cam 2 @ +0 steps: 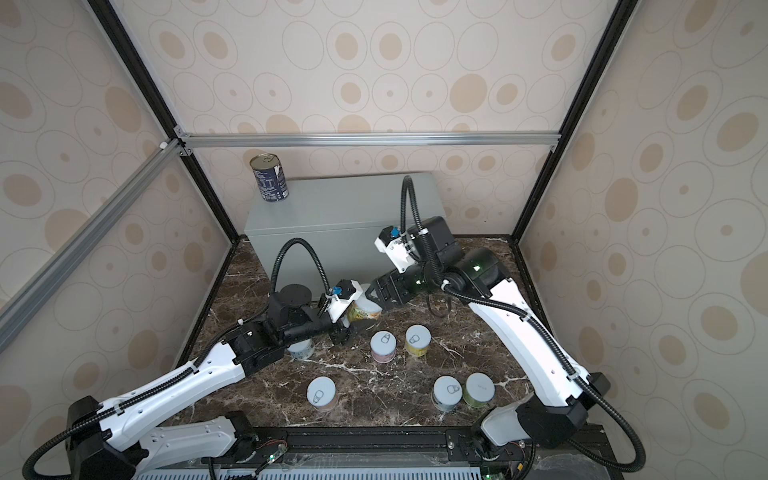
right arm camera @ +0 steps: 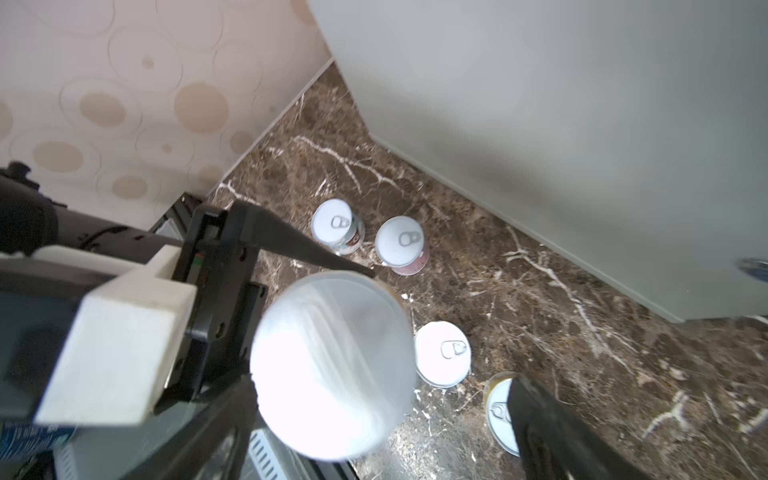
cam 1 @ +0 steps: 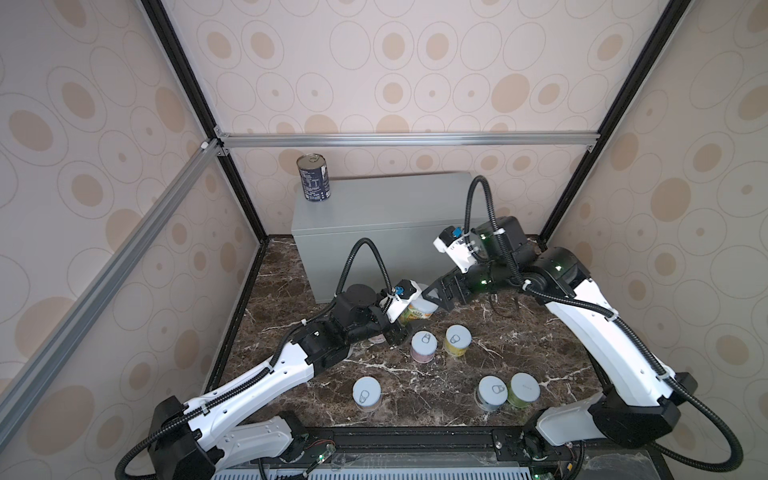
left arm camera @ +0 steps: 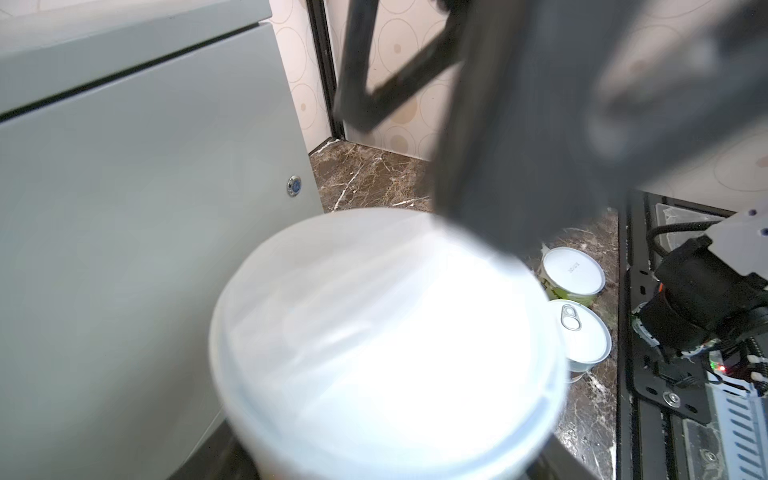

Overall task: Place and organize the canned foods onto the counter
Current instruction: 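Close the left gripper on the peach can while the right gripper withdraws, then raise the peach can with the left gripper above the cabinet top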

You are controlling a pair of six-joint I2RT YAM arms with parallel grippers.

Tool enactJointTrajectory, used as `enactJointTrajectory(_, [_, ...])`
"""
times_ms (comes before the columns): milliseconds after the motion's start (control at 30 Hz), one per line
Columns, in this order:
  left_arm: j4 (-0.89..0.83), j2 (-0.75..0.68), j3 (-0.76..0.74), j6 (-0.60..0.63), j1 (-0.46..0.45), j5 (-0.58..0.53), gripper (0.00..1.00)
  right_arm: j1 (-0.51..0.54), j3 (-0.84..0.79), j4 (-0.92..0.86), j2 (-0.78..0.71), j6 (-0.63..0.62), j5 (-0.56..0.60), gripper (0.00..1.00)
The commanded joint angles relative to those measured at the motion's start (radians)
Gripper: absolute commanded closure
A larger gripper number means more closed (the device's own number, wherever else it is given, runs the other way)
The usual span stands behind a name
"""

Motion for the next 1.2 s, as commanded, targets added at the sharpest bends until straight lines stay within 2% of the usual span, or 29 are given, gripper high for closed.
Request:
enactJointTrajectory(0, [0.043,-0.063,0.047,0.045,0.023,-0.018,0.55,-0.049,-0.036,0.049,-0.087,0.012,0.004,0.00])
enactJointTrajectory(133, [0.024,-0.099,0.078,0.041,0.086,-0.015,0.54,-0.072,-0.093,0.070,-0.160,-0.027,0.044,0.00])
enactJointTrajectory(400, [-0.010,-0.090,0.223,-0.009,0.326,0.104,0.54,-0.073,-0.255,0.162,-0.286,-0.086,0.028,0.00])
enactJointTrajectory(867, [0.094,0.045,0.413,-0.071,0.668,0.228,0.54,-0.074,-0.459,0.268,-0.413,-0.119,-0.060,0.00])
enactJointTrajectory(1167, [0.226,0.153,0.450,-0.113,0.796,0.280,0.52,-0.074,-0.534,0.324,-0.487,-0.141,-0.131,0.00])
